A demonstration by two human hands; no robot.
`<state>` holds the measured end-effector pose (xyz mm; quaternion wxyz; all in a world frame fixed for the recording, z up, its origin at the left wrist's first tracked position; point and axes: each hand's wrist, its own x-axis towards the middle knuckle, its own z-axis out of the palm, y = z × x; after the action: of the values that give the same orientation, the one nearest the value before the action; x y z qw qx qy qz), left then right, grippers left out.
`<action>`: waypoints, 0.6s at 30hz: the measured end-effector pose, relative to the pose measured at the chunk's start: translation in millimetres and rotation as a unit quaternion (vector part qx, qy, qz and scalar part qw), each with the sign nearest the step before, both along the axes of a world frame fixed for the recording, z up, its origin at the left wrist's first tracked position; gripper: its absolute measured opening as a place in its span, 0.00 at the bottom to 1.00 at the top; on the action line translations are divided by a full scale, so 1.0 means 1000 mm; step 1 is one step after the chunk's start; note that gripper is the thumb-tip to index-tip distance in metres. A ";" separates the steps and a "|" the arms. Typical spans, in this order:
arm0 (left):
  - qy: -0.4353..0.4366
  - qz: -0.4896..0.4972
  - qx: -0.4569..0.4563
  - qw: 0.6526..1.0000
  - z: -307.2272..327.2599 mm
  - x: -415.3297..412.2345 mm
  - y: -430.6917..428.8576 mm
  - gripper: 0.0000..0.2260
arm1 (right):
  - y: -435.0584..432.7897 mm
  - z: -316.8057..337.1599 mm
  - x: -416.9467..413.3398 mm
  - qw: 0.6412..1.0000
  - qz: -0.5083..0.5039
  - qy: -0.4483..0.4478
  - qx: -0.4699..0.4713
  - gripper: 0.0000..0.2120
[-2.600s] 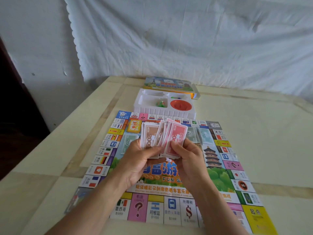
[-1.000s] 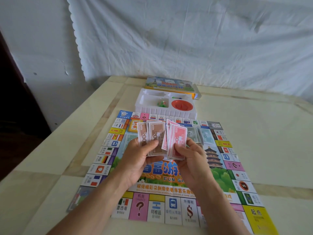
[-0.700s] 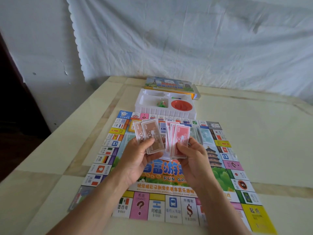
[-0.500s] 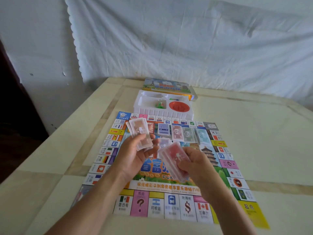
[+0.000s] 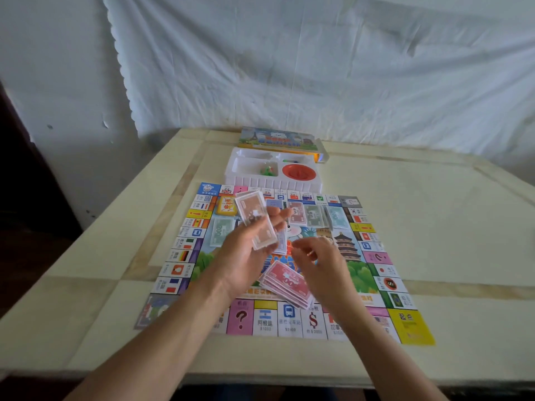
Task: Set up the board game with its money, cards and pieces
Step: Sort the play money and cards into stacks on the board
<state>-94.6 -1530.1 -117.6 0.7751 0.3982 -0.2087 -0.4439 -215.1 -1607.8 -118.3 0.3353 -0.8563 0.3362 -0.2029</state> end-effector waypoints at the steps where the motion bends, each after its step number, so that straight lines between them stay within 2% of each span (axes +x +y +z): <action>1: 0.008 -0.008 -0.005 1.000 -0.002 -0.007 -0.001 0.07 | 0.001 0.005 0.000 0.992 0.012 -0.078 0.097 0.06; 2: 0.020 -0.022 -0.015 0.999 -0.004 -0.012 -0.001 0.08 | 0.003 0.008 0.000 0.972 0.034 -0.133 0.192 0.05; 4: 0.026 -0.047 -0.028 0.998 -0.009 -0.025 -0.003 0.11 | 0.003 0.008 0.001 0.929 0.054 -0.195 0.310 0.07; 9: 0.005 -0.065 -0.020 0.998 -0.006 -0.041 -0.008 0.12 | -0.004 0.008 -0.008 0.871 0.046 -0.270 0.408 0.05; 11: 0.003 -0.075 -0.016 0.997 -0.006 -0.044 -0.013 0.13 | -0.009 0.011 -0.015 0.865 0.054 -0.274 0.416 0.01; 12: -0.003 -0.077 -0.010 0.997 -0.005 -0.045 -0.018 0.13 | -0.015 0.012 -0.019 0.877 0.047 -0.269 0.395 0.01; 13: -0.019 -0.067 0.003 0.998 -0.004 -0.045 -0.020 0.12 | -0.021 0.012 -0.023 0.903 0.033 -0.252 0.346 0.01; 15: -0.092 -0.012 0.057 0.994 0.000 -0.040 -0.026 0.11 | -0.039 0.015 -0.033 0.970 -0.012 -0.177 0.167 0.03; 16: -0.145 0.020 0.089 0.985 0.001 -0.036 -0.030 0.13 | -0.048 0.016 -0.038 0.991 -0.031 -0.117 0.062 0.04; 18: -0.251 0.049 0.134 0.957 0.002 -0.032 -0.036 0.13 | -0.062 0.013 -0.048 0.996 -0.036 0.006 -0.079 0.03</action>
<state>-126.3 -1566.1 -115.9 0.6582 0.6066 -0.3157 -0.3150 -262.6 -1669.8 -105.3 0.2574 -0.8688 0.3514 -0.2357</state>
